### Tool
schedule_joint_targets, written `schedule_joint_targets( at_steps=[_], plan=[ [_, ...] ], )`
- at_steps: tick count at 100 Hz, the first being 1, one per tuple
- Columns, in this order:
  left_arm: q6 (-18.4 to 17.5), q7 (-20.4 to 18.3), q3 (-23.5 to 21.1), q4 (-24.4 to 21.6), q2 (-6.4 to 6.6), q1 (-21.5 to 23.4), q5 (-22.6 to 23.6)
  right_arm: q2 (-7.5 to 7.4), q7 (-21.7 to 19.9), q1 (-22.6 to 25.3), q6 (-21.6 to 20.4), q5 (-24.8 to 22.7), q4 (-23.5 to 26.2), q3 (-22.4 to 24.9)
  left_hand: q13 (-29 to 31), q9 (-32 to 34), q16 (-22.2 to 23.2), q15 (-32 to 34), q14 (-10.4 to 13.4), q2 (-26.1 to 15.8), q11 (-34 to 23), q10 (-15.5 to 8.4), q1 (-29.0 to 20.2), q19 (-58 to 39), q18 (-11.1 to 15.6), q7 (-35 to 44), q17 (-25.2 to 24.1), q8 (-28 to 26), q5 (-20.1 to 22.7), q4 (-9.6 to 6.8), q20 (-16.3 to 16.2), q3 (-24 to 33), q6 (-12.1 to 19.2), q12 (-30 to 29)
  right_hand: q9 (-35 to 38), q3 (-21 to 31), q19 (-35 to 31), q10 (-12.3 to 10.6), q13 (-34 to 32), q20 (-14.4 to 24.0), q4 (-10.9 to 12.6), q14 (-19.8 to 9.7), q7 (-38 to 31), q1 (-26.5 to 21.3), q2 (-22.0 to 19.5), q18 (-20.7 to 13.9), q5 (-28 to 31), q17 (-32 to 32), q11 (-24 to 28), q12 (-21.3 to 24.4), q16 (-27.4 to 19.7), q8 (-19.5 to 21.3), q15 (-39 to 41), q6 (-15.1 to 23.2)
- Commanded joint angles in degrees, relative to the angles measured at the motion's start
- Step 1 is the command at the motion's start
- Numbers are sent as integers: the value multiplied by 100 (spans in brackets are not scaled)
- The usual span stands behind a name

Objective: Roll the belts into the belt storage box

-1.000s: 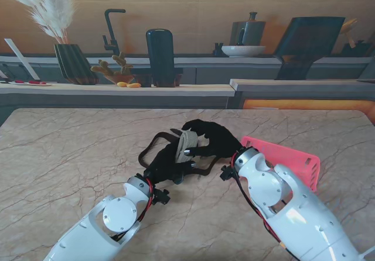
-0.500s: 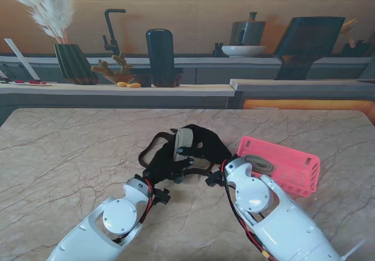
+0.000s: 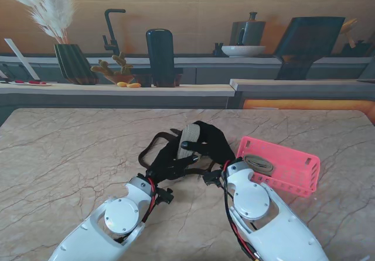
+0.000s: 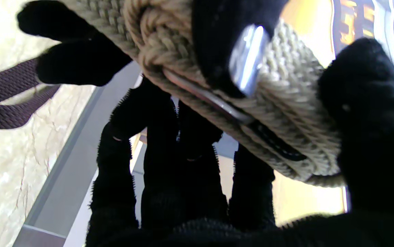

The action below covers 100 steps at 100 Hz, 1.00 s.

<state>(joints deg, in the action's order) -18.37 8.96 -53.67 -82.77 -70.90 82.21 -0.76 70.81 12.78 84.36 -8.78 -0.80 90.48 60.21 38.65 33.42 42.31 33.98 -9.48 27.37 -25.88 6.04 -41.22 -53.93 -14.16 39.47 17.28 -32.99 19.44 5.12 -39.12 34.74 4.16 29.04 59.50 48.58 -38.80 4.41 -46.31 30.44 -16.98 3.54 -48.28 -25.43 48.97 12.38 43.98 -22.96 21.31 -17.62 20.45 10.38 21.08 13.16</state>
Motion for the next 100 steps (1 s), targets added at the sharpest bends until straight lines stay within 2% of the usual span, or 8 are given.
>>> schedule_joint_targets(
  at_steps=[1, 11, 36, 54, 65, 73, 91, 100],
  plan=[
    [8, 29, -36, 89, -10, -9, -30, 31, 209, 77, -40, -88, 229, 81, -188, -285, -80, -148, 61, -78, 189, 6, 239, 111, -35, -625, -134, 145, -292, -248, 75, 198, -608, -123, 1040, 1147, -247, -263, -452, -120, 135, -200, -1435, -880, -778, -5, 960, -98, 752, -204, 113, 118, 138, 1537],
    [-9, 19, -28, 126, -2, -33, 33, 26, 423, 188, -95, -398, 435, 274, -299, -380, -127, -230, 39, 17, 253, 24, 404, 193, -63, -698, -226, 192, -305, -224, 103, 184, -612, -171, 1255, 1120, -416, -322, -735, -130, 143, -351, -1426, -908, -809, -120, 931, -205, 877, -287, 263, 152, 322, 1503],
    [-19, -48, -13, 157, 12, -62, 30, -57, 729, 423, -226, -1276, 859, 851, -351, -385, -196, -333, 24, 46, 317, 29, 471, 298, -100, -821, -302, 263, -256, -205, 122, 215, -592, -221, 1386, 1079, -783, -325, -1106, -190, 161, -563, -1429, -957, -844, -354, 891, -391, 1010, -265, 545, 91, 692, 1259],
    [-54, -149, 4, 175, 30, -80, -29, -72, 910, 558, -266, -1583, 1051, 1169, -359, -369, -227, -386, 21, 45, 353, 17, 508, 352, -109, -882, -332, 291, -235, -193, 127, 217, -572, -237, 1438, 1029, -1042, -304, -1208, -251, 163, -553, -1461, -1026, -892, -393, 855, -451, 1103, -157, 666, -1, 886, 1121],
    [-43, -131, -6, 176, 27, -80, -12, -160, 895, 621, -286, -2189, 1135, 1427, -354, -357, -228, -392, 26, -40, 362, 25, 483, 367, -112, -904, -337, 299, -203, -188, 118, 191, -567, -237, 1470, 922, -1269, -256, -1336, -241, 187, -470, -1457, -1094, -971, -350, 827, -550, 1209, -128, 760, -7, 1056, 1002],
    [-26, -93, -43, 167, 25, -70, 21, -302, 611, 643, -268, -2757, 1205, 1664, -355, -341, -226, -391, 17, -102, 360, 31, 454, 373, -110, -903, -348, 295, -167, -187, 108, 151, -562, -234, 1483, 844, -1461, -204, -1433, -201, 210, -342, -1434, -1179, -1014, -330, 822, -582, 1297, -115, 897, 19, 1285, 880],
    [4, 70, -175, 148, 18, -36, 187, -705, -631, 626, -222, -4124, 1392, 2172, -360, -297, -214, -381, 6, -265, 354, 27, 347, 377, -114, -905, -360, 276, -104, -212, 74, -76, -556, -220, 1477, 767, -1691, -106, -1516, -121, 240, -182, -1337, -1263, -1046, -329, 888, -640, 1468, -215, 1156, 74, 1667, 665],
    [-2, 164, -247, 139, 16, -14, 292, -846, -1144, 556, -253, -4644, 1422, 2304, -351, -279, -213, -377, 4, -282, 355, 46, 345, 380, -113, -906, -363, 271, -92, -215, 71, -105, -547, -219, 1462, 747, -1886, -29, -1549, -44, 256, -46, -1291, -1327, -1032, -327, 942, -729, 1549, -287, 1386, 95, 2035, 536]
  ],
)
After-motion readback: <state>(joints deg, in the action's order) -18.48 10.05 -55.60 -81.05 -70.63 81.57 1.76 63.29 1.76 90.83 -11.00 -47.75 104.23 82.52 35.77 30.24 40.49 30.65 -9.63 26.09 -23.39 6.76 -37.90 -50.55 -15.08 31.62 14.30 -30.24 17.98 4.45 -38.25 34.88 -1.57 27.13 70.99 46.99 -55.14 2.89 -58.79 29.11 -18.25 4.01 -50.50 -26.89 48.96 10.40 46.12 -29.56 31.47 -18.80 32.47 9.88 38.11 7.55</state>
